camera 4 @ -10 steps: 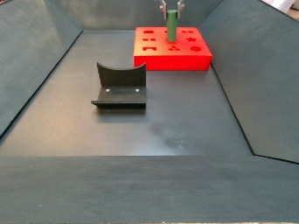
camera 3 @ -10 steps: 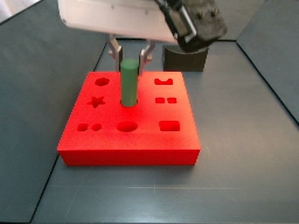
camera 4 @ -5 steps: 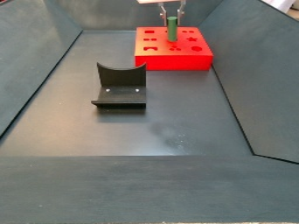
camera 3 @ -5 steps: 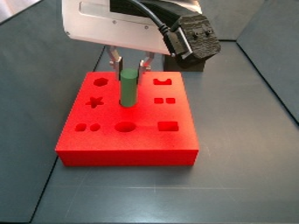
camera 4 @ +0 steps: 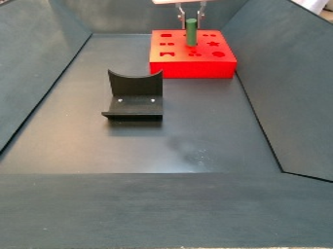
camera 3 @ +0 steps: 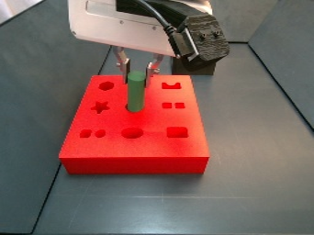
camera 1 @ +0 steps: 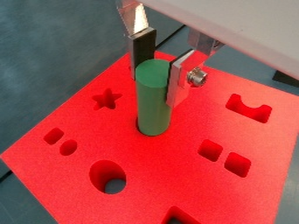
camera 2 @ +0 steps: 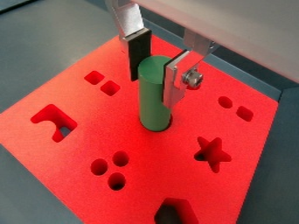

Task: Pick up the round object. Move up. Move to above the board. Insert the round object.
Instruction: Insert the round object.

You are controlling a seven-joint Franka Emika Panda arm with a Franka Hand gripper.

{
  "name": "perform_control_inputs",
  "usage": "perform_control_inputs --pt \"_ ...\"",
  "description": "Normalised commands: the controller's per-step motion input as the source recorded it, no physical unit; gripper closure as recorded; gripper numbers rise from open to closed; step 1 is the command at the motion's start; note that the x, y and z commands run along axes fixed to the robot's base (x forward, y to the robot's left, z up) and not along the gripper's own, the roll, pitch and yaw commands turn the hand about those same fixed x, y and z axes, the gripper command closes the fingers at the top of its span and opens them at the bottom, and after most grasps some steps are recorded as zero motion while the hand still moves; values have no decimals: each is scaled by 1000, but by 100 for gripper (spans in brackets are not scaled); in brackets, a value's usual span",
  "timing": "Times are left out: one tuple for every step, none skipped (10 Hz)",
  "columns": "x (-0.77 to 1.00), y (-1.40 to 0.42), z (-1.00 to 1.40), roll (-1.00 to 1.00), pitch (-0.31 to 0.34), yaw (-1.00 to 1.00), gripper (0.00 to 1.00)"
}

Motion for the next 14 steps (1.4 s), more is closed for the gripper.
perform_control_inputs --pt "263 0 -340 56 260 -234 100" --pt "14 0 -17 -1 0 -17 100" --pt "-23 0 -283 0 0 0 100" --pt "-386 -163 -717 321 -84 0 100" --pt "-314 -157 -817 274 -50 0 100" --pt "-337 -103 -923 193 -103 0 100" --pt "-334 -60 -929 144 -133 0 100" --pt "-117 0 -857 41 -77 0 100" --pt "0 0 -174 0 0 0 100" --pt "0 0 -17 0 0 0 100" --pt "-191 -40 -743 113 -94 0 100" --pt "-246 -29 -926 110 -116 0 100" --pt "-177 0 -594 54 -76 0 100" --pt "0 0 -17 0 0 0 100"
